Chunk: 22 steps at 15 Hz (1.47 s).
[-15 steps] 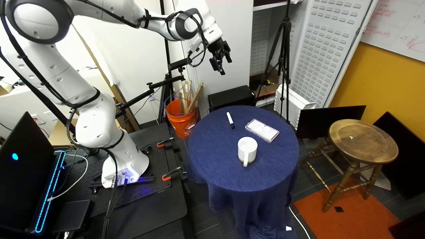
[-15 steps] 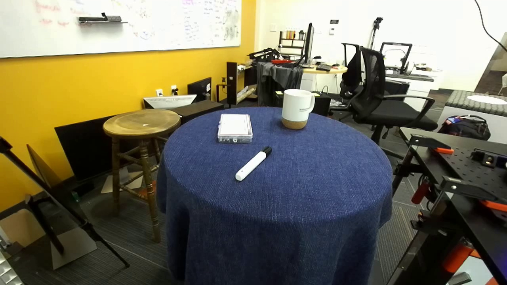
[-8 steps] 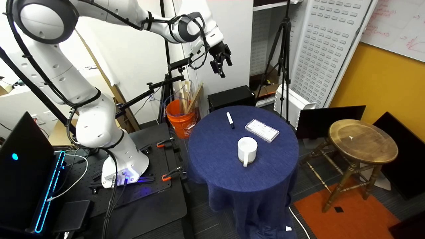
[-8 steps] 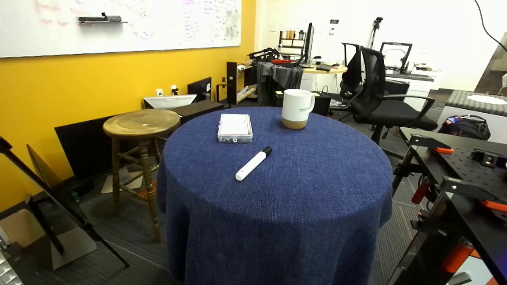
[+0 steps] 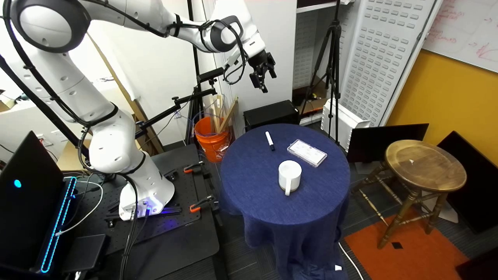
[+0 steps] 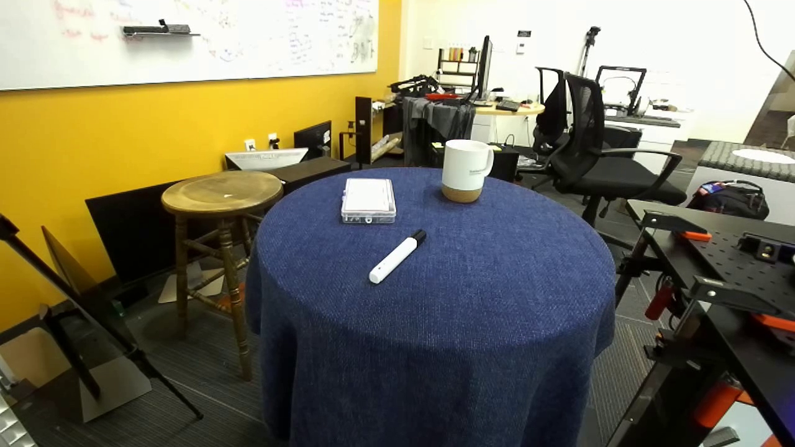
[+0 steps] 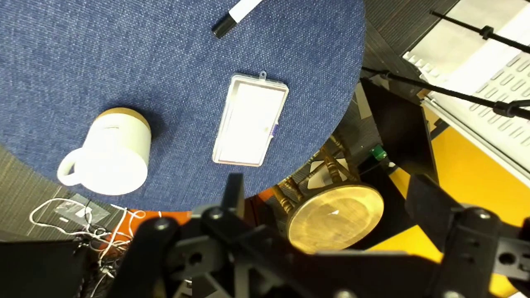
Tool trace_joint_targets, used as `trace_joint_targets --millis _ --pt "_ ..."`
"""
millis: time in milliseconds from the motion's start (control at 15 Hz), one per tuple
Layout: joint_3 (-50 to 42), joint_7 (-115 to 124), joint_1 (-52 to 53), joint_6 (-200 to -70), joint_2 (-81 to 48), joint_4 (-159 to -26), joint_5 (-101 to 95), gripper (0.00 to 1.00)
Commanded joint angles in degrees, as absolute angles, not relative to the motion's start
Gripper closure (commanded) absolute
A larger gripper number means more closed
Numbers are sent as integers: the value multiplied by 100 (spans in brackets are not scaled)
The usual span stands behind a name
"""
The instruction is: Pick the marker and put it in the cup
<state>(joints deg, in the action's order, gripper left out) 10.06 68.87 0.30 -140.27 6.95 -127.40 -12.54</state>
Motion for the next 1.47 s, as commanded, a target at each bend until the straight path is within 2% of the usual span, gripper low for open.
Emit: trace_joint_targets --millis 0,600,1000,1400 --pt "879 7083 85 -14555 556 -12977 -1193 0" --pt "815 8260 356 -15678 -399 -13098 -742 0" --pt "671 8534 653 -15014 -947 -12693 -206 0" --pt "211 9265 895 -14922 -1508 -12180 -484 0"
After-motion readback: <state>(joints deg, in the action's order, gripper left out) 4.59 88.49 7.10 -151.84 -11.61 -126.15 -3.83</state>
